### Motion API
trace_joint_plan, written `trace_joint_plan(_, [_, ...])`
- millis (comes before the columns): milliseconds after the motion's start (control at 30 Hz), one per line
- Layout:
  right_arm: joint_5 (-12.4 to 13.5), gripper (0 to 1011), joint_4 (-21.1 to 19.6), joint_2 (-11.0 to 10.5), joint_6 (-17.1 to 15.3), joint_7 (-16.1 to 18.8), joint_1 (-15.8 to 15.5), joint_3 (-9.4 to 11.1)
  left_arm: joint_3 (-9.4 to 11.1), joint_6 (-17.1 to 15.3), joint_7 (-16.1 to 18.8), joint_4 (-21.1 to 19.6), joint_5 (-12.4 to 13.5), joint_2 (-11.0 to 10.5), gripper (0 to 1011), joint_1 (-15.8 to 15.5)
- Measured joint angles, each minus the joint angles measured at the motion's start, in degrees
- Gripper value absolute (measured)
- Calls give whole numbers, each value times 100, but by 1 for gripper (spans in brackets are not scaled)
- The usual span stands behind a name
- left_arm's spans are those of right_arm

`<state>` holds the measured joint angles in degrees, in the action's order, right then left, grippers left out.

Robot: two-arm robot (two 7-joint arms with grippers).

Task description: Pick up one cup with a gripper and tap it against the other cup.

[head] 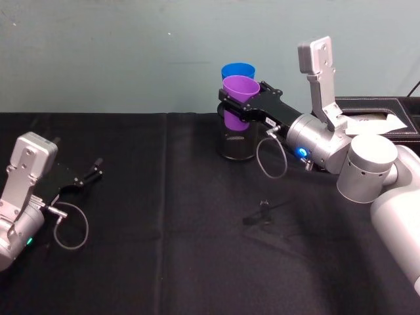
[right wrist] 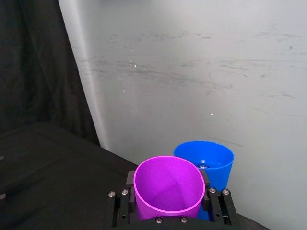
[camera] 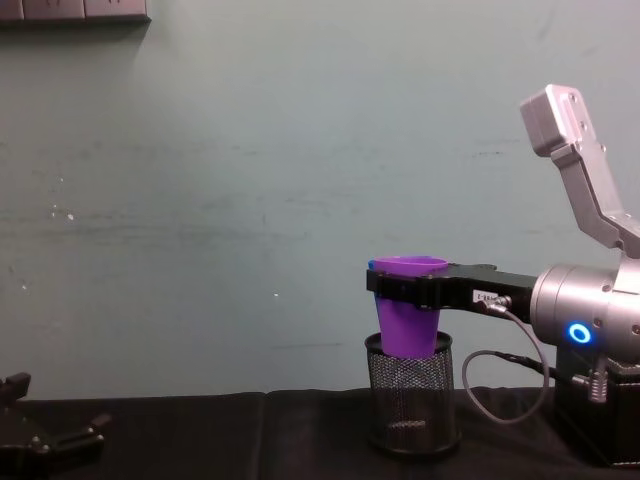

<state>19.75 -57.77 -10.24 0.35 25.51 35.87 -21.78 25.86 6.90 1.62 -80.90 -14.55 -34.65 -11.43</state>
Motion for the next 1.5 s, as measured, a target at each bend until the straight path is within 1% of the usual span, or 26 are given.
trace_joint_plan(1500, [0, 747, 0, 0, 0, 0, 0, 0, 0, 0, 0, 0, 0, 0, 1000, 0])
